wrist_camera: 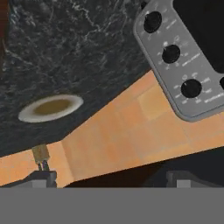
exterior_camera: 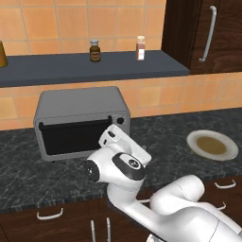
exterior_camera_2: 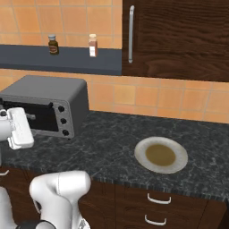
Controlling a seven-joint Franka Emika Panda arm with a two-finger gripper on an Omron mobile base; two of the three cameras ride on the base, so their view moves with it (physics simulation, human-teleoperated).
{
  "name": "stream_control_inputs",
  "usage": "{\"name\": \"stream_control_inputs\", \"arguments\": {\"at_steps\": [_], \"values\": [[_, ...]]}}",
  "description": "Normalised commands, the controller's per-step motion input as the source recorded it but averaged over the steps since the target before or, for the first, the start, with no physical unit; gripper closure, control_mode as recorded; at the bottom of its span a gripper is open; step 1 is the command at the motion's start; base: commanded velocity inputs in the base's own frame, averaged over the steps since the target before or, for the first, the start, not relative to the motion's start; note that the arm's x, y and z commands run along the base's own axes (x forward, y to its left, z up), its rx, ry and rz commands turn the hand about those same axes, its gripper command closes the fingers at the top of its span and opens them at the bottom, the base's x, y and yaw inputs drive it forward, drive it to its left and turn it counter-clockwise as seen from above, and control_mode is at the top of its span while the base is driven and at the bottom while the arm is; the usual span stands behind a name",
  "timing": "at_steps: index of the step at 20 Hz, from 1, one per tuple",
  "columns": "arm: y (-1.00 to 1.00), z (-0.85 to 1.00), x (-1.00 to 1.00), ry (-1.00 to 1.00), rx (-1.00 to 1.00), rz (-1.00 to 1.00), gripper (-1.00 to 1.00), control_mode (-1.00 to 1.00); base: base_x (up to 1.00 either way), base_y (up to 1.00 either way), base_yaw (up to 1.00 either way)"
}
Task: Pick up the kebab skewer and baguette bread, and place them inside the toaster oven. Close the toaster oven door and start by setting the timer.
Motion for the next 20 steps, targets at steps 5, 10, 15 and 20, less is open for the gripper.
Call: {"name": "stream_control_inputs", "arguments": {"at_steps": [5,10,15,20], "values": [[0.0,0.0,0.15,0.03,-0.16,0.41,-1.0,-1.0,0.0,0.0,0.0],[0.01,-0.16,0.25,0.14,-0.02,0.25,-1.0,-1.0,0.0,0.0,0.0],[0.06,-0.32,0.29,-0.04,-0.09,0.01,-1.0,-1.0,0.0,0.0,0.0],[0.0,-0.23,0.38,-0.07,-0.16,0.01,-1.0,-1.0,0.0,0.0,0.0]]}}
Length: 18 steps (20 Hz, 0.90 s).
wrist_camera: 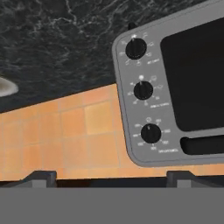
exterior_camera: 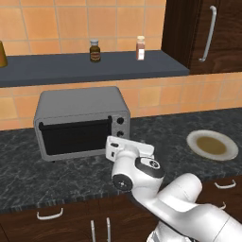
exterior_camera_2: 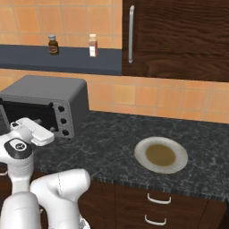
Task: Pick up the kebab skewer and baguette bread, and place them inside the toaster oven. Close the toaster oven door and start by setting the timer.
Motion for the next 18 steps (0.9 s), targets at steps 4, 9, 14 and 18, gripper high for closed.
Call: {"name": "stream_control_inputs", "arguments": {"at_steps": [4,9,14,18], "values": [[0.0,-0.01,0.37,0.0,-0.16,0.0,-1.0,-1.0,0.0,0.0,0.0],[0.0,-0.15,0.26,0.0,-0.17,0.0,-1.0,-1.0,0.0,0.0,0.0],[-0.01,-0.34,0.13,0.0,-0.14,0.0,-1.0,-1.0,0.0,0.0,0.0],[-0.15,-0.26,0.16,0.0,-0.08,0.0,-1.0,-1.0,0.0,0.0,0.0]]}}
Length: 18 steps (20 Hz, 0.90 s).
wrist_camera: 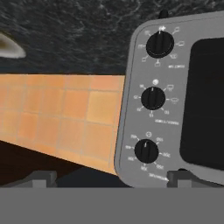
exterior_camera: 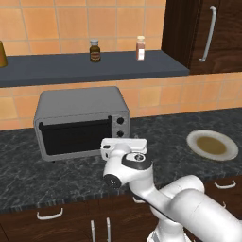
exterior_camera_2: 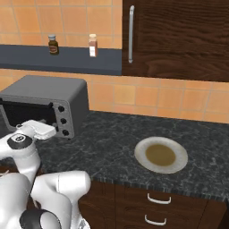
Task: Pick up the kebab skewer and baguette bread, and place them inside the toaster oven. Close the toaster oven door and start by setting the timer.
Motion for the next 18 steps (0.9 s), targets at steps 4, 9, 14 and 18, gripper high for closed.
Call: {"name": "stream_control_inputs", "arguments": {"at_steps": [4,9,14,18], "values": [[-0.33,-0.28,0.12,0.0,-0.04,0.02,-1.0,-1.0,0.0,0.0,0.0],[-0.36,-0.22,0.17,0.0,0.0,0.05,-1.0,-1.0,0.0,0.0,0.0],[-0.27,-0.29,0.19,0.0,0.0,0.09,-1.0,-1.0,0.0,0.0,0.0],[-0.01,-0.26,0.17,-0.04,0.0,0.11,-1.0,-1.0,0.0,0.0,0.0]]}}
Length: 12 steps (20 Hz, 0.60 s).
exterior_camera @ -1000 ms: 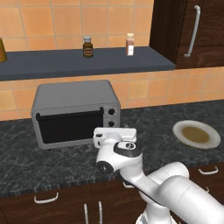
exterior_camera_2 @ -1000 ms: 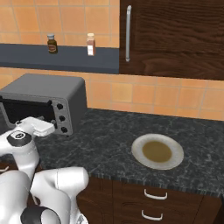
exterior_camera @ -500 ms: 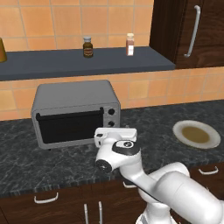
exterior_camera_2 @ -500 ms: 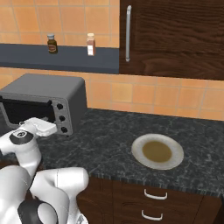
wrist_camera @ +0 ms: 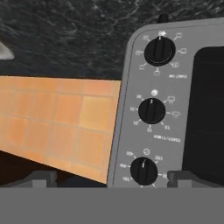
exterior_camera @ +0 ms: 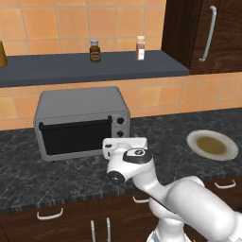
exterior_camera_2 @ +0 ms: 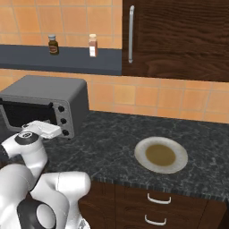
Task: Pick up the kebab skewer and baguette bread, and place them inside the toaster oven. Close the toaster oven door and start by setting the timer.
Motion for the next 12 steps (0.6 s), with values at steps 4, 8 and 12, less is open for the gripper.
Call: {"name": "stream_control_inputs", "arguments": {"at_steps": [4,8,12], "values": [[0.0,-0.3,0.14,-0.04,0.0,0.08,-1.0,-1.0,0.0,0.0,0.0],[-0.11,-0.33,0.26,-0.01,0.0,0.04,-1.0,-1.0,0.0,0.0,0.0],[-0.21,-0.22,0.16,-0.02,0.0,0.04,-1.0,-1.0,0.0,0.0,0.0]]}}
